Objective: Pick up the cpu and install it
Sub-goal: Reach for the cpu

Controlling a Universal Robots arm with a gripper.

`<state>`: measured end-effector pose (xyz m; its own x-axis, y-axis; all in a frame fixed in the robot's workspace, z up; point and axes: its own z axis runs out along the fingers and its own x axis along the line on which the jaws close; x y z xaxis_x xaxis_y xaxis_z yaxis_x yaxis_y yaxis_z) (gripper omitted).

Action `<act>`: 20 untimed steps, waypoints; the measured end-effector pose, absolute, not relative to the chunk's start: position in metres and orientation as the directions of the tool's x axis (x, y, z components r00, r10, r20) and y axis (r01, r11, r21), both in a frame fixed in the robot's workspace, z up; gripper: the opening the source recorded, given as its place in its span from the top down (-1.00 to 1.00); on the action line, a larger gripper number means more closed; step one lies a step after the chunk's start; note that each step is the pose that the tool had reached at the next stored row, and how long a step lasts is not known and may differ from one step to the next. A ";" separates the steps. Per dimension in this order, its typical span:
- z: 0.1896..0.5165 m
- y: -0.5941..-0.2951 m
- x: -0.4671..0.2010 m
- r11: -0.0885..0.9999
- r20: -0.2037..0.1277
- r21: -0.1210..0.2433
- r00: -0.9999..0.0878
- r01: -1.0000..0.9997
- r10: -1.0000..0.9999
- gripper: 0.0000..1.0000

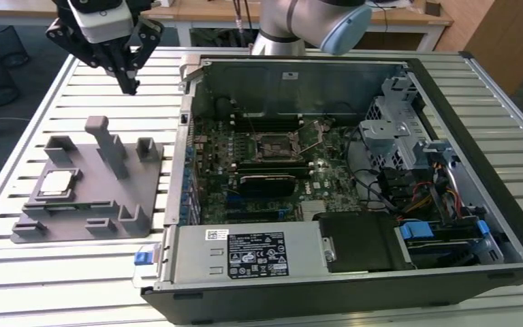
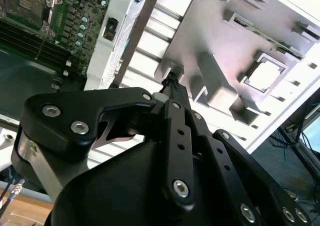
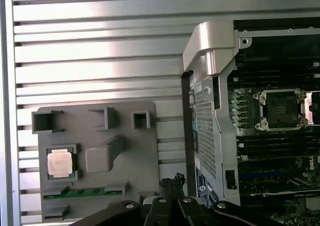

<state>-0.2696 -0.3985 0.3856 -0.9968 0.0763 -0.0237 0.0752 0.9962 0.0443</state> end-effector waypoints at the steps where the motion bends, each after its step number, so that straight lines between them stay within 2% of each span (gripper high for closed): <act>1: 0.385 -0.399 -0.271 0.996 -0.024 0.044 -0.997 0.075 0.076 0.79; 14: 0.382 -0.398 -0.306 0.996 -0.017 0.044 -0.997 0.075 0.076 0.79; 20: 0.377 -0.399 -0.311 0.997 0.010 0.041 -0.998 0.066 0.066 0.79</act>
<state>-0.3106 -0.3988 0.3769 -0.9978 0.0660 0.0097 0.0664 0.9970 0.0407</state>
